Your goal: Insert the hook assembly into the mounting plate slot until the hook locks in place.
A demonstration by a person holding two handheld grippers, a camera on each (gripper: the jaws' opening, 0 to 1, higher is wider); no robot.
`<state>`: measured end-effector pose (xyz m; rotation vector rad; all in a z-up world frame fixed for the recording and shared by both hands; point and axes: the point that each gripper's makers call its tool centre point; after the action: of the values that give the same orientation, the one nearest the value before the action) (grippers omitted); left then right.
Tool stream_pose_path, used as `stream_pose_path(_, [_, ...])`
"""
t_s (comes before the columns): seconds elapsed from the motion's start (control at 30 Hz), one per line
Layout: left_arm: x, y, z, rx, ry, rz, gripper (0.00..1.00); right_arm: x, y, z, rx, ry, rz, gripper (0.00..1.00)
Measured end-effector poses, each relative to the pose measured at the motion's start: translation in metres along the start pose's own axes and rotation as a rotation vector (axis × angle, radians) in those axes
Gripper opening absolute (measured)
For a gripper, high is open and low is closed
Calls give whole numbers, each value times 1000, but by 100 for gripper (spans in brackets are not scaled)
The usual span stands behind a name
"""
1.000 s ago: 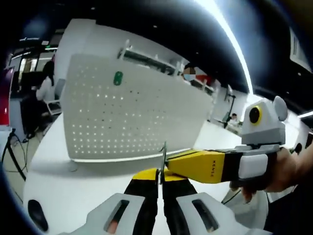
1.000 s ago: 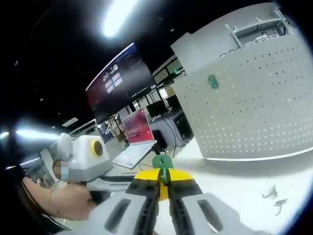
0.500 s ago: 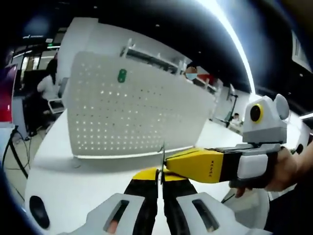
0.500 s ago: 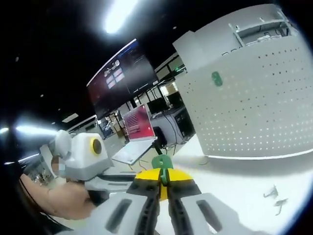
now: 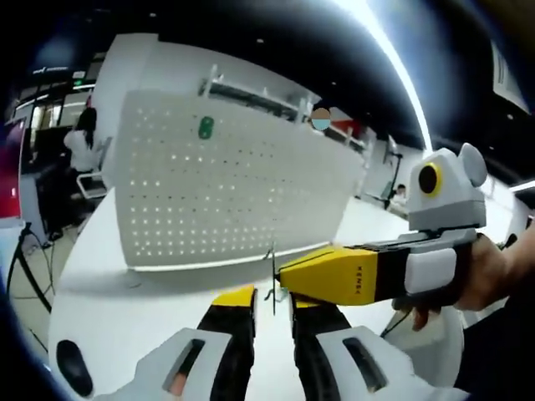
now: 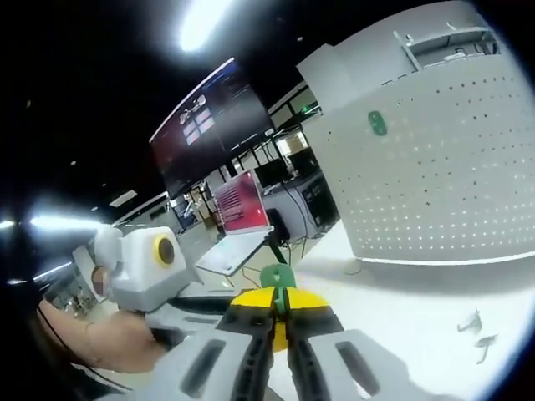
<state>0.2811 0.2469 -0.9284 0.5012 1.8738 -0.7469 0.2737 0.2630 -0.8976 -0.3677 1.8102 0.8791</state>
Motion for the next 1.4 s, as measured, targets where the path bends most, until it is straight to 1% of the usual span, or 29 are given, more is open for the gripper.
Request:
stream_pose_path(0.03, [0,-1,-1,9,-9,-7,25,-1,0,1,2,-3,-10,0])
stream_pose_path(0.1, [-1,-3,-2,29,-33,-53,32,-2,2,2,-8,0,-8,0])
stream_pose_path(0.13, [0,-1,-3,25,-33,-48,37,-2,3,2,-9,2,-13,0])
stream_pose_path(0.17, [1,-1,-4,22,-30,-43,40,-2,4,2,-8,3,-20,0])
stream_pose_path(0.2, [5,0,-5,19,-15,-25,42,-2,4,2,-8,5,-29,0])
stream_pose_path(0.27, [10,1,-5,21,-1,-13,51,-1,5,3,-9,8,-44,0])
stream_pose_path(0.33, [13,2,-6,21,5,-31,64,0,5,4,-11,11,-43,0])
stream_pose_path(0.37, [14,4,-7,18,2,-41,68,1,6,4,-11,14,-44,0])
stream_pose_path(0.43, [15,4,-10,18,-7,-48,75,3,5,5,-5,19,-56,0])
stream_pose_path(0.47, [16,1,-10,30,-10,-50,77,3,5,5,-3,19,-59,0])
stream_pose_path(0.5, [16,-1,-10,46,-8,-48,81,3,5,5,-1,19,-59,0])
stream_pose_path(0.53, [19,-2,-10,48,4,-43,86,2,4,5,3,16,-59,0])
stream_pose_path(0.6, [22,-3,-9,52,4,-37,92,2,4,5,7,17,-66,0])
stream_pose_path(0.7, [25,-4,-8,55,10,-39,94,2,4,5,10,16,-72,0])
stream_pose_path(0.87, [36,-4,-7,50,26,-61,98,0,-2,5,38,5,-97,0])
stream_pose_path(1.03, [54,-4,-10,36,53,-89,100,-8,-9,6,79,-20,-134,0])
stream_pose_path(1.1, [60,-10,-12,61,51,-120,100,-11,-12,6,98,-31,-146,0])
stream_pose_path(1.13, [63,-12,-14,71,60,-135,100,-12,-14,6,106,-34,-147,0])
stream_pose_path(1.17, [63,-12,-14,69,67,-124,100,-15,-17,6,120,-46,-146,0])
stream_pose_path(1.2, [60,-11,-15,64,58,-104,100,-17,-18,5,129,-56,-145,0])
stream_pose_path(1.23, [55,-11,-15,60,35,-102,100,-20,-21,5,142,-67,-144,0])
stream_pose_path(1.27, [53,-10,-16,58,25,-111,100,-23,-23,5,155,-78,-149,0])
stream_pose_path(1.33, [53,-7,-18,43,25,-122,100,-27,-27,4,174,-92,-156,0])
stream_pose_path(1.4, [53,-4,-21,18,18,-108,100,-33,-33,3,203,-114,-170,0])
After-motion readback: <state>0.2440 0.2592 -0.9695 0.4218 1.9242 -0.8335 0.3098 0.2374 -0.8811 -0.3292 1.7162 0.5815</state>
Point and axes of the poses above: the point that each gripper's makers call its tool centre point, and the gripper's own axes: z roughly forward along the fingers, y roughly to its left, x roughly out of its underside, and after that the axes turned 2 degrees about -z, right-handed
